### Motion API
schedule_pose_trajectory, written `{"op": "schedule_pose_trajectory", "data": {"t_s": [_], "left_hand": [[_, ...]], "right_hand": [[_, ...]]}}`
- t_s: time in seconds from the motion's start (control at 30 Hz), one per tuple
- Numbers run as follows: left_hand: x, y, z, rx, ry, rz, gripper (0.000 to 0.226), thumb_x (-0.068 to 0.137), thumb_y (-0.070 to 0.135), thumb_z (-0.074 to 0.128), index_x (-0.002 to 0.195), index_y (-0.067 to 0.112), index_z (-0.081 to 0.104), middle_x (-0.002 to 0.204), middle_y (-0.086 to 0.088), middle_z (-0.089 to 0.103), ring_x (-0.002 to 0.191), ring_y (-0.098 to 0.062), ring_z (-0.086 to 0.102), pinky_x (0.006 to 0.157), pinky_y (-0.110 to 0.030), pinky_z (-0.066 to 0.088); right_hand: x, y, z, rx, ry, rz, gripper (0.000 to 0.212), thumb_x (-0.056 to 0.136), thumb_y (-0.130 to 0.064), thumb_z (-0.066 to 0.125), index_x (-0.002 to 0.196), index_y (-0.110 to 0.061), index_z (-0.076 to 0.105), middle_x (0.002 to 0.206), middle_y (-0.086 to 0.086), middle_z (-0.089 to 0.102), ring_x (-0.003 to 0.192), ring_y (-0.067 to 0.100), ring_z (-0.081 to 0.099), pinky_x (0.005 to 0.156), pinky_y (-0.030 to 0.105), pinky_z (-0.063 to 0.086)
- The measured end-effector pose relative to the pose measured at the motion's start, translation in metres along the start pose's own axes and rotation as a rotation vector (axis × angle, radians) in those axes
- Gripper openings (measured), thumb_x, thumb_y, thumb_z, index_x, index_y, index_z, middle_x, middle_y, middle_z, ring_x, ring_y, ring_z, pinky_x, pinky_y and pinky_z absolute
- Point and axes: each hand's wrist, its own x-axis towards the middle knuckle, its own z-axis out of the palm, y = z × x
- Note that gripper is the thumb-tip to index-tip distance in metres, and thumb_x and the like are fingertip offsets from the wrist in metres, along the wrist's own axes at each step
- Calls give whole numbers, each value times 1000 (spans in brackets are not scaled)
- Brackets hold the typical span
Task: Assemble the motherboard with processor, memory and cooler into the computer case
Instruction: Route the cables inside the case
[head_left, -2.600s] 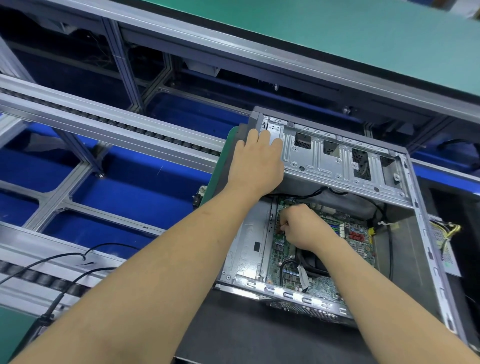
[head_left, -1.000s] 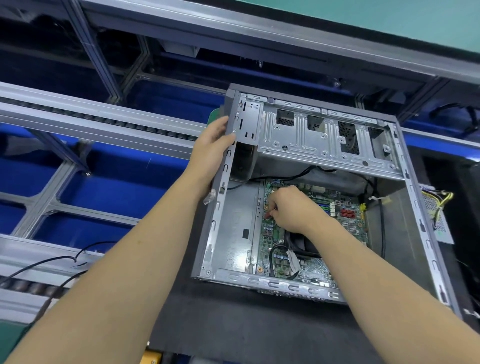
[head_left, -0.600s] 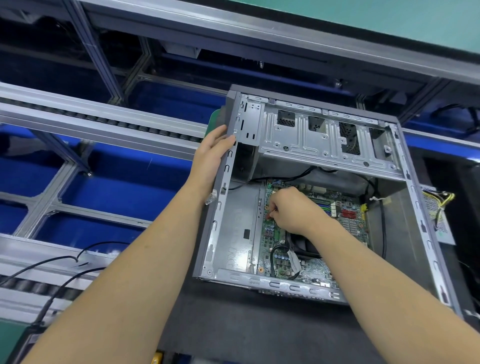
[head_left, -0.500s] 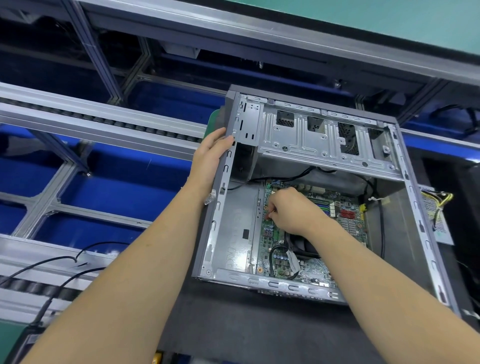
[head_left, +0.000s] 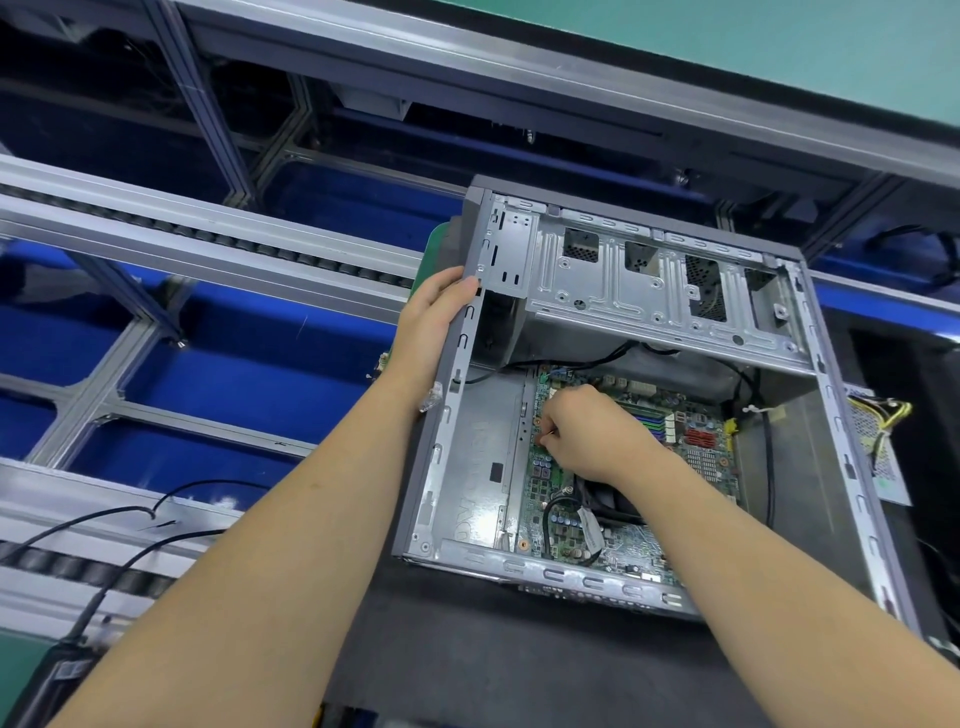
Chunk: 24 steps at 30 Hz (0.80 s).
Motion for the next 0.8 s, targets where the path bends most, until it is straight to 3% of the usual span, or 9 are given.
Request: {"op": "schedule_pose_trajectory", "data": {"t_s": [0.2,0.33,0.4,0.47,0.57,0.7,0.8], "left_hand": [[1,-1,-1,-26,5,-9,38,97,31,59,133,19,59,127,2,65,112,-7,63,76,-9,49],[2,-5,-1,-25,7,-13,38,96,33,60,133,21,59,127,4,65,115,-8,62,92,-19,49],[3,-6,-1,-27,4,-14,39,96,33,60,133,21,59,127,4,65,116,-9,62,95,-22,48],[3,-5,-1,-31,3,-12,38,96,34,60,132,22,59,124,5,66,112,-6,63,87,-17,49],[3,-5,-1,-39,7,-13,36,96,34,60,130,23,60,120,8,68,107,-3,65,78,-12,49],[3,-5,-1,-49,7,-18,36,96,33,61,130,22,60,120,6,68,107,-4,65,77,-11,49],[3,-5,-1,-60,5,-20,37,96,33,61,131,21,60,121,5,68,108,-5,66,77,-11,50]], "right_hand": [[0,2,-2,10,10,14,16,89,-8,58,86,5,68,92,23,71,88,38,67,71,45,57],[0,1,-2,3,5,18,17,89,-9,61,85,6,67,93,23,70,89,39,67,72,46,57],[0,1,-2,-2,3,17,17,89,-8,60,83,7,66,92,24,70,86,39,67,66,44,55],[0,1,-1,-6,-2,19,18,88,-7,60,77,7,62,91,25,70,76,37,65,57,39,48],[1,1,-1,0,-3,21,18,89,-8,60,80,7,63,91,24,70,79,38,65,61,42,52],[0,2,0,4,3,24,19,89,-9,61,77,7,62,86,24,69,74,37,63,55,32,37],[-1,1,-1,-1,5,12,20,90,-11,61,81,6,65,88,24,69,83,38,66,58,41,49]]}}
